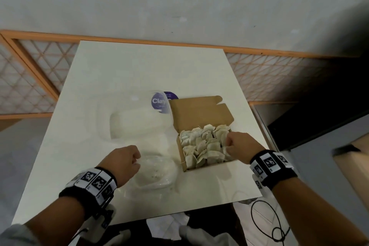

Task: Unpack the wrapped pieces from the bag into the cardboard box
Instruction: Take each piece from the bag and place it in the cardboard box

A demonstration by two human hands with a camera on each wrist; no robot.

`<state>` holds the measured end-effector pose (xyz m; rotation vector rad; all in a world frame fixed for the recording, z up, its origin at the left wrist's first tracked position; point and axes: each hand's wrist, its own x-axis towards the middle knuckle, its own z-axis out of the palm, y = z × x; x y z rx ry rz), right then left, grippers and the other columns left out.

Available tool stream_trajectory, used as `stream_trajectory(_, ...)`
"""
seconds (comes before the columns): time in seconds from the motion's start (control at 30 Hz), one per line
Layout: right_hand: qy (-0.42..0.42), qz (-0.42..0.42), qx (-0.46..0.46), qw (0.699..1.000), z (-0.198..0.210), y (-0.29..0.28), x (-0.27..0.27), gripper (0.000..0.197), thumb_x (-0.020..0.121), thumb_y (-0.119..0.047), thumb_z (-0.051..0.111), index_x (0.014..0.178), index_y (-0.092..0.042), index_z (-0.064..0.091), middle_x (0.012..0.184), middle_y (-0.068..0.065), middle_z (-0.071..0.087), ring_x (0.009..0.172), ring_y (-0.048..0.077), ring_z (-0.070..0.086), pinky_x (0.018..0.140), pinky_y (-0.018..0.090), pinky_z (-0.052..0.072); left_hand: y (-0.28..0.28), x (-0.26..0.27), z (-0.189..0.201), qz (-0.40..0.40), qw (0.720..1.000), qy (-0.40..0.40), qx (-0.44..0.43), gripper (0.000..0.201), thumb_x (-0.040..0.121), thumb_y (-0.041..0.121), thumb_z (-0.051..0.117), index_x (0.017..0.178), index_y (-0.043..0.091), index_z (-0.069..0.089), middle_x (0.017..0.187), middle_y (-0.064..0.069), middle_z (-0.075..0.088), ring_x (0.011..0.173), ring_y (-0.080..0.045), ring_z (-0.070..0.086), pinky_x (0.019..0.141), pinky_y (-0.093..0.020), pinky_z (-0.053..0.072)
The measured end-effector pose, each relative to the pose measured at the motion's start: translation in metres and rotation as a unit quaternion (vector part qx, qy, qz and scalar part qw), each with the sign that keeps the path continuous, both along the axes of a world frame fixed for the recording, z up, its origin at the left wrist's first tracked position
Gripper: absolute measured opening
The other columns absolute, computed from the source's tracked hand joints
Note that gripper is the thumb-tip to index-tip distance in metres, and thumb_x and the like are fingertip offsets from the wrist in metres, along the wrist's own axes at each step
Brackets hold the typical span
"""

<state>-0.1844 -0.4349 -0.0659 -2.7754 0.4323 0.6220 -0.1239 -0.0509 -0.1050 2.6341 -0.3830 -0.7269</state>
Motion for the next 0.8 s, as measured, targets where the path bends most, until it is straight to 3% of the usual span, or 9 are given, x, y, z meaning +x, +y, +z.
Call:
stream_trajectory(0.17,-0.103,-0.022,-0.024,0.994,0.007,-0.005,0.003,0.004,0.096,-0.018,0.059,0.093,-0.019,0.058,0.086,0.0,0.065,0.084,0.023,0.062,0.072,0.033,0.05,0.003,-0.001,0.001,0.011,1.0,-0.006,-0.007,0.02,0.094,0.03,0.065,0.113,0.024,0.064,0.102,0.01,0.068,0.095,-0.012,0.063,0.08,-0.021,0.043)
stream_trajectory(0.3,-0.019,0.028,-0.059,0.998,-0.002,-0.01,-0.001,0.012,0.094,-0.033,0.059,0.083,-0.028,0.057,0.082,-0.006,0.064,0.081,0.02,0.063,0.068,0.032,0.049,0.001,-0.003,0.004,0.011,1.0,-0.002,-0.01,0.019,0.094,0.03,0.066,0.113,0.025,0.064,0.105,0.009,0.068,0.094,-0.011,0.061,0.079,-0.02,0.042)
stream_trajectory(0.4,0.024,0.083,-0.092,0.992,-0.006,-0.009,-0.004,0.028,0.087,-0.047,0.068,0.073,-0.025,0.059,0.077,-0.004,0.063,0.072,0.016,0.06,0.064,0.03,0.048,0.001,-0.004,0.003,0.008,1.0,-0.003,-0.011,0.019,0.094,0.03,0.066,0.112,0.025,0.064,0.104,0.01,0.068,0.093,-0.01,0.061,0.078,-0.02,0.041)
stream_trajectory(0.53,0.042,0.126,-0.134,0.982,-0.007,-0.001,-0.002,0.043,0.088,-0.046,0.066,0.062,-0.026,0.037,0.066,-0.007,0.047,0.07,0.019,0.055,0.054,0.025,0.034,0.0,-0.005,0.003,0.003,1.0,0.005,-0.004,0.018,0.094,0.03,0.067,0.112,0.026,0.064,0.104,0.011,0.067,0.091,-0.009,0.06,0.075,-0.019,0.04)
stream_trajectory(0.67,0.043,0.123,-0.159,0.979,-0.015,0.01,0.001,0.029,0.091,-0.038,0.061,0.076,-0.023,0.042,0.071,-0.005,0.049,0.074,0.024,0.06,0.065,0.029,0.045,-0.001,-0.002,0.004,-0.001,1.0,0.005,-0.001,0.019,0.094,0.029,0.067,0.112,0.026,0.064,0.104,0.011,0.067,0.091,-0.009,0.061,0.076,-0.019,0.041)
stream_trajectory(0.8,0.051,0.117,-0.184,0.975,-0.023,0.02,0.002,0.012,0.095,-0.028,0.056,0.101,-0.018,0.058,0.098,0.003,0.07,0.093,0.027,0.071,0.07,0.032,0.047,0.0,-0.001,0.005,-0.007,1.0,0.004,-0.002,0.02,0.094,0.027,0.067,0.113,0.026,0.065,0.102,0.011,0.066,0.088,-0.008,0.061,0.073,-0.018,0.04)
